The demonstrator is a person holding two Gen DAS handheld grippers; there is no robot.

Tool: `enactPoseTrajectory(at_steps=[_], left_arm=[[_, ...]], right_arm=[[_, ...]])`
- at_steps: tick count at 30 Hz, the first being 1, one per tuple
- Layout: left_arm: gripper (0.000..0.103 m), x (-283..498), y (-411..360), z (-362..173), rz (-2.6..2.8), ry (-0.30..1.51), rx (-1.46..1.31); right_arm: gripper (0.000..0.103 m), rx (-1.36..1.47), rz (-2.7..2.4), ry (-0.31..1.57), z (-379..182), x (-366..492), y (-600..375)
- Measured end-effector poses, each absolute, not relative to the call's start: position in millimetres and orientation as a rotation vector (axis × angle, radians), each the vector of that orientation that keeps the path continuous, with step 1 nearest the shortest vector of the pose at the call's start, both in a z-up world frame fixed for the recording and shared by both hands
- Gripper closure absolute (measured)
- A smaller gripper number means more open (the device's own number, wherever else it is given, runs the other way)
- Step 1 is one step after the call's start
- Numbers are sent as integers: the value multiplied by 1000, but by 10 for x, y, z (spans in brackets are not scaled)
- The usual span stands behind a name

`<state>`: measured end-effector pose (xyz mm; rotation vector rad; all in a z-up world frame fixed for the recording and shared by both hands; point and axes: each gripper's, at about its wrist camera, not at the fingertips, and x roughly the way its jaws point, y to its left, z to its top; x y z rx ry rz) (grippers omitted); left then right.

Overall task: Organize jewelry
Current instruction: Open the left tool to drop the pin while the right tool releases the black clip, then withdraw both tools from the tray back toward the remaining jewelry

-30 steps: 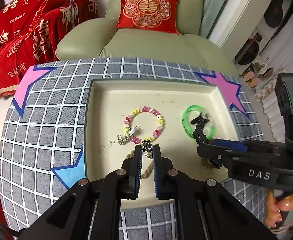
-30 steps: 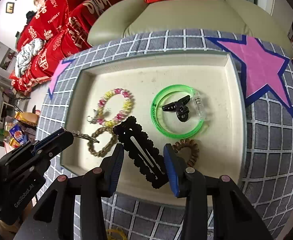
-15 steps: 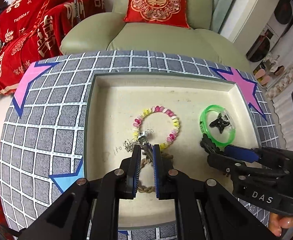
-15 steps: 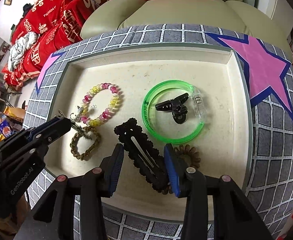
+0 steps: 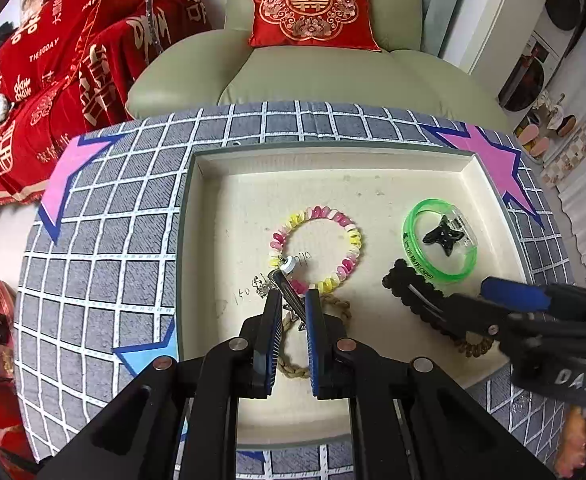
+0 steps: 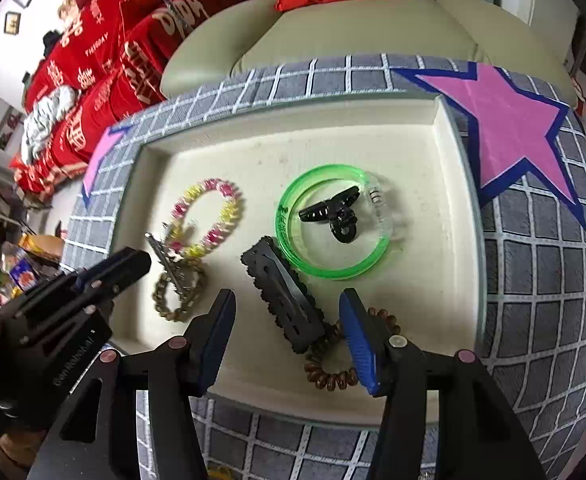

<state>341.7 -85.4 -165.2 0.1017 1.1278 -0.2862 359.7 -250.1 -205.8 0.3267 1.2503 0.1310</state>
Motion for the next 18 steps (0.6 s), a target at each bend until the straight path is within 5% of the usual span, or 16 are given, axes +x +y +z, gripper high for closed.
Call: enactPoseTrajectory(at_steps=[3,13,14,16,18], left_arm=[[84,3369,-853,-1567,-280,1107,110],[84,3087,-804,-1333,-321,1089,97],[79,3049,-792,-1317,-323,1089,93],[10,2950,-746,-1277,-332,1089,76],[7,2815,-677,-1189,-328,1048,59]], right_arm=[[35,365,128,1230,-1964,3537,-2552],[31,438,102,1180,-1697,3216,-2641],[31,441,96,1176,-1666,3145,-2646],[31,440,90,1173,-1632,3053,-2657],[31,449,80,1171,-1594,2916,-2668]])
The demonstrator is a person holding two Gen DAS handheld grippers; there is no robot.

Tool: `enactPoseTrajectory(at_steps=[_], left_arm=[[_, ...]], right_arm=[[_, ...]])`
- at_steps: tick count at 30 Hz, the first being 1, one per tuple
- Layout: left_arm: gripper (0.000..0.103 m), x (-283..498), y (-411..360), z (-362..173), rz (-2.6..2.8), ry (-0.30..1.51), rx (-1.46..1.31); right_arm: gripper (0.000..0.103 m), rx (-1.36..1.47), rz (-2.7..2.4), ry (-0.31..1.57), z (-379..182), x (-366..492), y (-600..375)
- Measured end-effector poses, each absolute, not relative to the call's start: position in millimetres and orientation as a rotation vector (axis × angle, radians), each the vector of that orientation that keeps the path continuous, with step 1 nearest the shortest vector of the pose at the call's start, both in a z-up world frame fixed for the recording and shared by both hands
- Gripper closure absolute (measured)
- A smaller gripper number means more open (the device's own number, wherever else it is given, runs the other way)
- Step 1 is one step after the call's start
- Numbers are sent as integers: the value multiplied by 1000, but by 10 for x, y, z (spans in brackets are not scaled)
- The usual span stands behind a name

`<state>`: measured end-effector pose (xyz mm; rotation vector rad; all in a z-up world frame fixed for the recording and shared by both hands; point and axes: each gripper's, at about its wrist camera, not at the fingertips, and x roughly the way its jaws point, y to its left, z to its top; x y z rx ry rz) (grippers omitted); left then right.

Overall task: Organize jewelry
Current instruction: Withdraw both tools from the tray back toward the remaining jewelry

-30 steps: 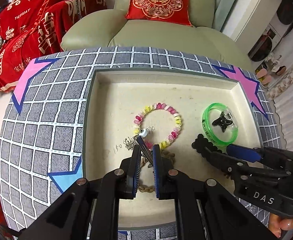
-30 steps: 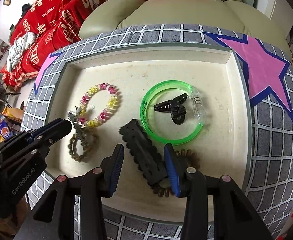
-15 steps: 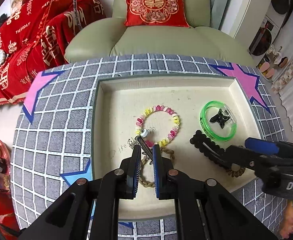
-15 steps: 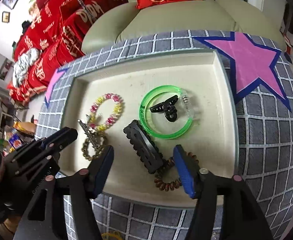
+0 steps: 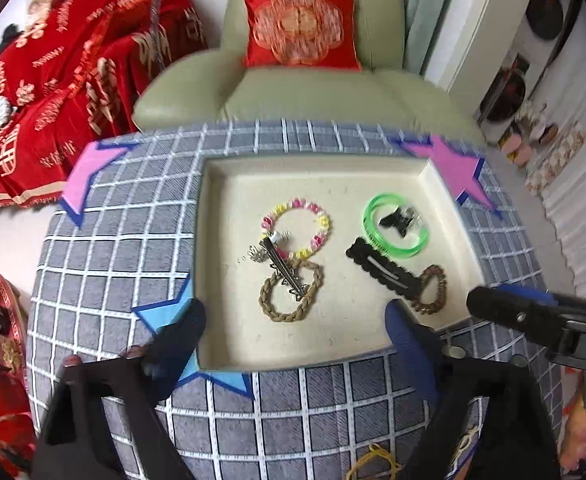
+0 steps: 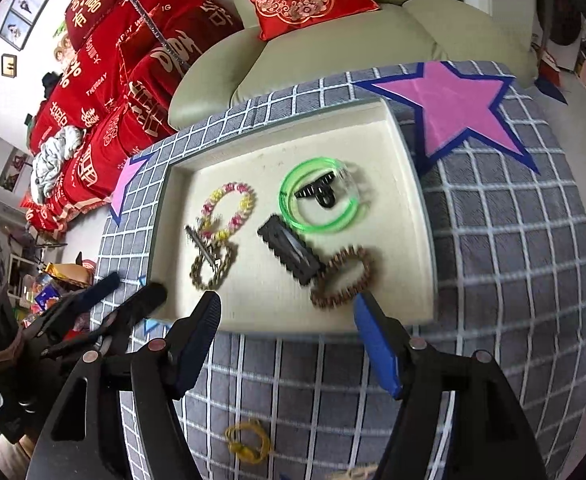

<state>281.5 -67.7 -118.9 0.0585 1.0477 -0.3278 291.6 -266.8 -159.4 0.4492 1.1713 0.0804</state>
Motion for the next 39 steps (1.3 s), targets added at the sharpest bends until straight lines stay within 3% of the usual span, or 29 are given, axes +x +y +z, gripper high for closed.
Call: enactPoseTrajectory(at_steps=[12,14,22,39], left_arm=[[2,2208,-518,-1157,-343,1117,92],[2,2112,-498,-1159,-343,1127,105],[2,1870,-393,-1194,-337,1167,121],[2,1385,-246,-1552,-327,1271,200]], right_arm=[[30,480,35,1211,-1591,2213,-2605],[23,483,27,1216,-1589,2095,-2586],[22,481,-15,1214,-1551,1741,-2553],[17,571,-121,1277,-1829,990,-2647]])
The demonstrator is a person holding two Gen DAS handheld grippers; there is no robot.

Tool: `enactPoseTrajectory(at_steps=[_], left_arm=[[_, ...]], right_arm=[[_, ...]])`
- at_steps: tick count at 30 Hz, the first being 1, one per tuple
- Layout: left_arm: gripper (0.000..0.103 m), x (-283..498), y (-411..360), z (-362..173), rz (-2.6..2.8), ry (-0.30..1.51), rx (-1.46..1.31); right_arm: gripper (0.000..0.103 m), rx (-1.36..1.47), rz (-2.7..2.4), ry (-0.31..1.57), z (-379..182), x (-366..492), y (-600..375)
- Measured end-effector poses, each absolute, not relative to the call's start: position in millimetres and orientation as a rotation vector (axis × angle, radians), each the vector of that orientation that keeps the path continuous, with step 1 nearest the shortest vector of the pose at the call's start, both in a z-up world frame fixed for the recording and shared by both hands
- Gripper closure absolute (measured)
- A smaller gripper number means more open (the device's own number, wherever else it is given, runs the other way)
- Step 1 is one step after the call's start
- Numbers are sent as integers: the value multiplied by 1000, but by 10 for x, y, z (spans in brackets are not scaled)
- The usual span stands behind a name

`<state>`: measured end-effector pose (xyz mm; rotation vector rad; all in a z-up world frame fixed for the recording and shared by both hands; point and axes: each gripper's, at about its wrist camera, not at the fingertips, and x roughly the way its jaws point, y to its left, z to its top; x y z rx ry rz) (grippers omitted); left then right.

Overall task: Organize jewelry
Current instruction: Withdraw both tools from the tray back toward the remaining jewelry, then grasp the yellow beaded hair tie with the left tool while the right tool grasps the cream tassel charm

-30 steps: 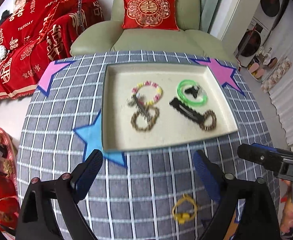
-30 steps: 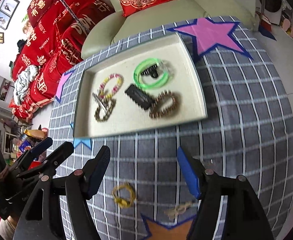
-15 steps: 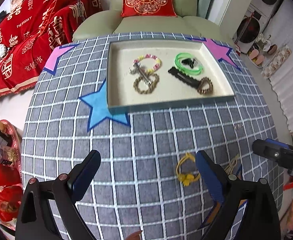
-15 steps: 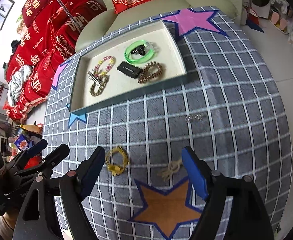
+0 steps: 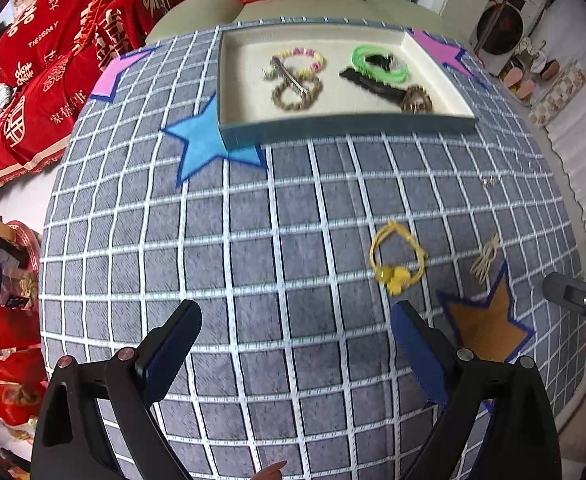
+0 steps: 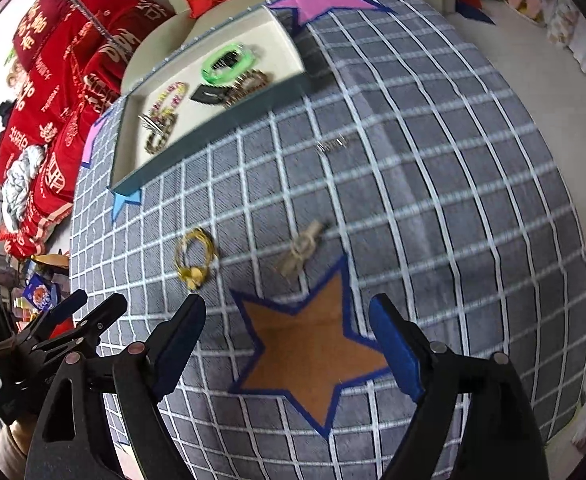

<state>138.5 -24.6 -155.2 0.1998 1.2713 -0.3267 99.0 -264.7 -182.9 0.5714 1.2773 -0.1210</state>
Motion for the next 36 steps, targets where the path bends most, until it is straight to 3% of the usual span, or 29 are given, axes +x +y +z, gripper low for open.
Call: enactPoseTrajectory(at_steps=[36], left_arm=[[2,1449,-640,-1912,-356,1339,190]], right_arm=[[15,536,-191,1361,-2127,994,-2861]])
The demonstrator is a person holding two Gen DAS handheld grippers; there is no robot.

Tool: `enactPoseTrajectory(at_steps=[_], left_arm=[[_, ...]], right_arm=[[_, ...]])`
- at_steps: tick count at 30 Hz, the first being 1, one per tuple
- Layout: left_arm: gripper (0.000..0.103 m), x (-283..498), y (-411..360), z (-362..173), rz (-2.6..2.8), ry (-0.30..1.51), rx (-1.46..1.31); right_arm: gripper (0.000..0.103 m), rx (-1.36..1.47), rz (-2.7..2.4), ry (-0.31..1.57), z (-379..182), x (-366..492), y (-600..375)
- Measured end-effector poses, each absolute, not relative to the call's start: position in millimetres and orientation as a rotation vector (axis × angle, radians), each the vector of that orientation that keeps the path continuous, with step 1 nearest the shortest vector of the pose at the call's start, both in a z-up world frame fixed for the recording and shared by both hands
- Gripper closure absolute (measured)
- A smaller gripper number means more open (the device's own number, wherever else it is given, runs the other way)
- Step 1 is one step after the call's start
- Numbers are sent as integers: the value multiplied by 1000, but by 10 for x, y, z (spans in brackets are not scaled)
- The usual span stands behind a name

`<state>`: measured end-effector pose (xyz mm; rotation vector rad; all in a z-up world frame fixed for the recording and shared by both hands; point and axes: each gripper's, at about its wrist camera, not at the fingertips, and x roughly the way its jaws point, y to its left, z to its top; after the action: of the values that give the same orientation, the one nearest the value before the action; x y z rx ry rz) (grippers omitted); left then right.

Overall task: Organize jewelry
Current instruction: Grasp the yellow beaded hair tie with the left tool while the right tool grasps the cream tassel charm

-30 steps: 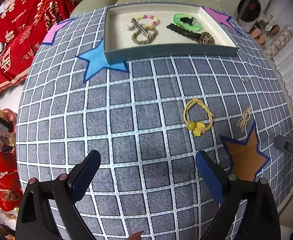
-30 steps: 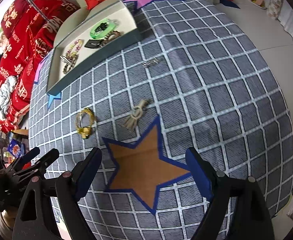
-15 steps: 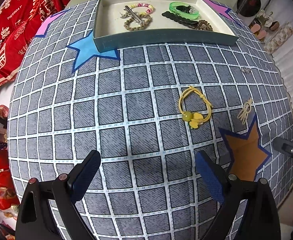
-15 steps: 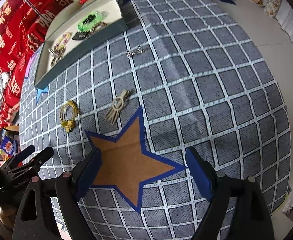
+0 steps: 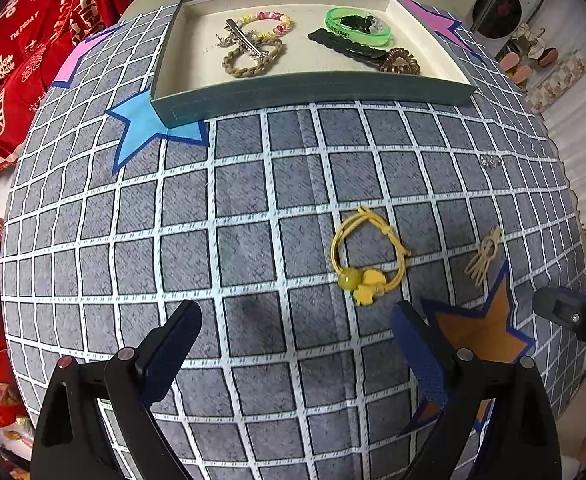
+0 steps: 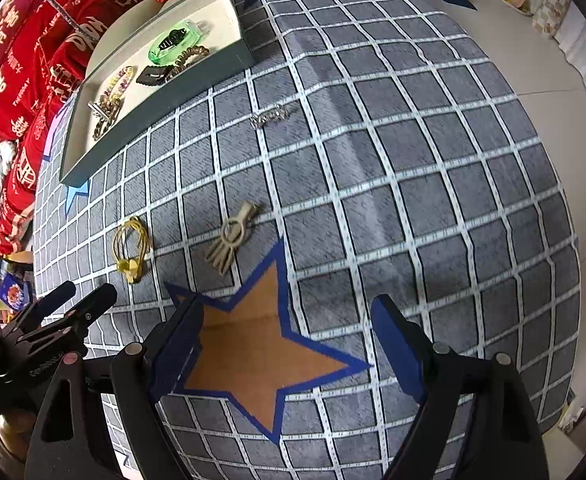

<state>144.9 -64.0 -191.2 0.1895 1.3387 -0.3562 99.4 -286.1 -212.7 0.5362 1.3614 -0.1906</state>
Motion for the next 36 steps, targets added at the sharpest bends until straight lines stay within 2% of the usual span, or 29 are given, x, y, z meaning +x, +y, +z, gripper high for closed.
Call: enactPoseTrajectory(at_steps=[13,19,21,22,26,28,32,36], left_arm=[[2,1533,-896,-2081,-401,1320,218],[2,1605,-1059,-2143,-427,1288,262],[2,1642,-1088,-2168,-427,1285,271],[7,1666,-1084,-2178,-428,1285,273],[8,1682,-1133,-2218,-436,1269,304],[16,1673,-1157,-2217,-444,1251,322],[25,1618,-1194,-2182,-461,1234,338],[35,1620,-1269,-2197,-475,1224,342]], right_arm=[[17,587,-233,1348,-2254,1339,-2847],[38,572,-233,1365,-2359,1483,-2789],[40,553,-239,1354,-2349,1513,-2767],[41,544,-238,1357,-2353,1535,-2754],[44,473,-236,1373,-2354,1615,-2671],[46,417,-238,1383,-2356,1639,-2596],[57,281,-248,1390,-2361,1664,-2422],[60,271,-245,1383,-2362,1659,-2336]])
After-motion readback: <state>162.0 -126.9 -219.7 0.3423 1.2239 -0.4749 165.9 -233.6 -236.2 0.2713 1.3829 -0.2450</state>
